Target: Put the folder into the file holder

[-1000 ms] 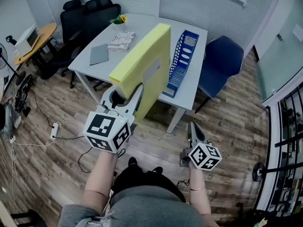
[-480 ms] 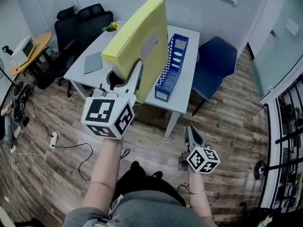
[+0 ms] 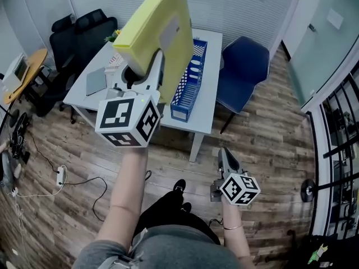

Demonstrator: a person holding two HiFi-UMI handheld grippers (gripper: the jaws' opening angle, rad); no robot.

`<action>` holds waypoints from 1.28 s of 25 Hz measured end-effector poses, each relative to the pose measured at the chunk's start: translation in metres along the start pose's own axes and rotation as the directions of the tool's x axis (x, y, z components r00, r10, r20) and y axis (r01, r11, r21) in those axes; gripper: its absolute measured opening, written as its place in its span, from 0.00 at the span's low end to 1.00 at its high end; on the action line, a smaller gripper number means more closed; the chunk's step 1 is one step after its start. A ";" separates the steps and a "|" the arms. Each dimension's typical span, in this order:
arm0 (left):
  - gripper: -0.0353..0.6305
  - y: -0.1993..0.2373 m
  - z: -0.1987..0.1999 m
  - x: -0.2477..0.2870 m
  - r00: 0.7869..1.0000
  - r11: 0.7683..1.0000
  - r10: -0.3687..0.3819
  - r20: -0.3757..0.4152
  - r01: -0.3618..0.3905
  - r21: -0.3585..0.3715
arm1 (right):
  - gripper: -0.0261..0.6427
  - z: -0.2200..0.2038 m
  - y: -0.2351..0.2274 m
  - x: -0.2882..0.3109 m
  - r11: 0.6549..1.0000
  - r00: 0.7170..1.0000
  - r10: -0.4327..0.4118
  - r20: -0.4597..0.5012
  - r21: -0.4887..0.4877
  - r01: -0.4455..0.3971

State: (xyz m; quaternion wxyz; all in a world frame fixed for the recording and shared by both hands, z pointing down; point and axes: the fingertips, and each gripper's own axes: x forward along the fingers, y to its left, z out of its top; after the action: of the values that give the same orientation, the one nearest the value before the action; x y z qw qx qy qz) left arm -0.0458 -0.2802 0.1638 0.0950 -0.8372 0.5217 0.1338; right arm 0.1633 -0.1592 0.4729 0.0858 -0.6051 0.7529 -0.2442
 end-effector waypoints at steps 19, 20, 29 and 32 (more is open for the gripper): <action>0.29 0.004 -0.066 0.083 0.997 0.999 0.014 -0.070 -0.017 -0.041 | 0.04 0.015 -0.033 0.029 0.996 0.997 -0.082 0.004 0.020 0.082; 0.29 0.004 -0.071 0.085 0.997 0.999 0.014 -0.076 -0.017 -0.047 | 0.04 0.015 -0.034 0.030 0.996 0.996 -0.085 0.002 0.021 0.084; 0.28 0.001 -0.108 0.100 0.992 0.997 0.008 -0.124 -0.017 -0.071 | 0.04 0.014 -0.040 0.037 0.995 0.995 -0.100 -0.008 0.016 0.100; 0.28 0.000 -0.119 0.104 0.990 0.997 0.005 -0.138 -0.015 -0.073 | 0.04 0.014 -0.042 0.039 0.994 0.994 -0.105 -0.012 0.017 0.106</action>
State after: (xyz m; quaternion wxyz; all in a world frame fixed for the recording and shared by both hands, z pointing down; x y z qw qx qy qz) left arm 0.0127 -0.4038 0.2429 0.0271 -0.8447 0.5259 0.0955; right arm 0.1958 -0.2063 0.4874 0.0741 -0.6420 0.7181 -0.2583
